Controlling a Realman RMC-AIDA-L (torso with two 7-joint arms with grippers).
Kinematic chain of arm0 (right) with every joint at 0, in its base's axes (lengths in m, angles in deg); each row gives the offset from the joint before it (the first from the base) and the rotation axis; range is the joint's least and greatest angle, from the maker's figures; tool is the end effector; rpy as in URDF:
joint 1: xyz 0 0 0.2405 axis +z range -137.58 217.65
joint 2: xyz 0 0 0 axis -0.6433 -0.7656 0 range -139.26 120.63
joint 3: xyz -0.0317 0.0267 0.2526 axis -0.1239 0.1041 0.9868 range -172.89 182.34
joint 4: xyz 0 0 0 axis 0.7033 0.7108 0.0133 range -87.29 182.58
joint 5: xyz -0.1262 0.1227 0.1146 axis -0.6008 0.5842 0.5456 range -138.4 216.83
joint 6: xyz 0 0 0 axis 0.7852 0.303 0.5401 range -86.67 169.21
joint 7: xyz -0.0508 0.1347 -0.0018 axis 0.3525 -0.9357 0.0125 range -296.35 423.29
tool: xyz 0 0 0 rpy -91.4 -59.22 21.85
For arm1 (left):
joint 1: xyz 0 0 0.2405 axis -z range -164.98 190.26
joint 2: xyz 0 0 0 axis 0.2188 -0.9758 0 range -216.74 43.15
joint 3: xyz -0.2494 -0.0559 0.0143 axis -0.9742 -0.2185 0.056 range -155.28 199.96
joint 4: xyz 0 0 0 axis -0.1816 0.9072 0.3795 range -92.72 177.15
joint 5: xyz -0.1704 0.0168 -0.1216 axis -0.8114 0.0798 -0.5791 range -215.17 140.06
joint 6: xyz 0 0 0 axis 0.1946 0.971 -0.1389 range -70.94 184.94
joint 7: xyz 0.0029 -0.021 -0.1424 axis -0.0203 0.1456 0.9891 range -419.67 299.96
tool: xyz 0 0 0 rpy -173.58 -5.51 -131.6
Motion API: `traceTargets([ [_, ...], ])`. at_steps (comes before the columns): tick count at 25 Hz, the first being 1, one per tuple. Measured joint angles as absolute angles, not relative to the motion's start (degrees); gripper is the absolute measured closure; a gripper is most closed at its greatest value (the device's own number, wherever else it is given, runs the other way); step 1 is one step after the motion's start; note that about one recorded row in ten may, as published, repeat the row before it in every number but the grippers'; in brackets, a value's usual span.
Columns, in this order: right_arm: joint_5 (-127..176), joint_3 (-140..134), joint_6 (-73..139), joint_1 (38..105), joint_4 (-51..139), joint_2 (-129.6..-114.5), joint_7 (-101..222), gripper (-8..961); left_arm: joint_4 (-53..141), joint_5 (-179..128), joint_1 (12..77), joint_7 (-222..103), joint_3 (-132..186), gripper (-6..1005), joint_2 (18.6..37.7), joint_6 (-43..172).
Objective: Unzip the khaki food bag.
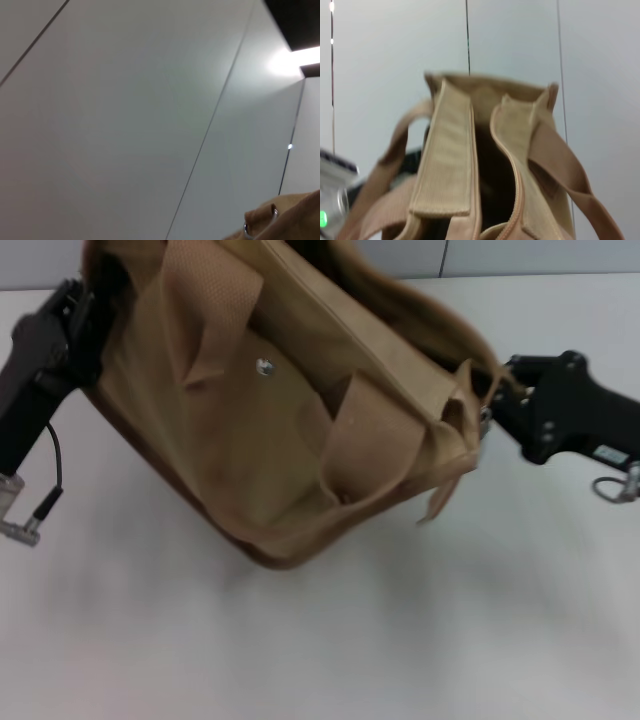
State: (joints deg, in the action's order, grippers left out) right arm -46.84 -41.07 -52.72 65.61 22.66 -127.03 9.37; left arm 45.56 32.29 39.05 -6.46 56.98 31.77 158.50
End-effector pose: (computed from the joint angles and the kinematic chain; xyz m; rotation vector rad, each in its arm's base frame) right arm 0.2581 0.3086 0.0059 -2.4308 0.2847 1.1288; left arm -0.2666 0.2917 0.0095 -1.8857 -0.6251 -1.5727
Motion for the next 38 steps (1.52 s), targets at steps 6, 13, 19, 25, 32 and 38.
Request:
traceTargets([
  [6,-47.44,-41.25,-53.50,67.10,19.64,-123.82,-3.07,888,46.04,34.98,36.58,-2.79,57.36,873,31.66,154.49],
  [13,-53.14,-40.97,-48.93,70.26,17.45,-123.00,-13.02,867,46.00,35.10,34.52,-1.62,58.38,530,31.66,151.98],
  [19,-53.87,-40.72,-47.48,69.07,16.57,-123.33,-15.53,848,48.08,35.22,32.71,-1.24,59.49,336,31.53,154.47],
  [25,-53.83,-36.80,-49.44,64.80,12.19,-123.40,-18.31,703,52.70,35.35,30.92,0.49,62.58,244,30.68,158.56],
  [32,-53.64,-25.29,-61.52,60.61,11.69,-123.58,-16.60,400,57.11,38.42,30.36,1.12,66.31,247,26.74,163.49],
  [38,-56.15,-25.67,-77.85,58.18,12.50,-123.85,-8.55,222,62.89,50.12,30.40,2.49,66.41,254,22.59,169.65],
])
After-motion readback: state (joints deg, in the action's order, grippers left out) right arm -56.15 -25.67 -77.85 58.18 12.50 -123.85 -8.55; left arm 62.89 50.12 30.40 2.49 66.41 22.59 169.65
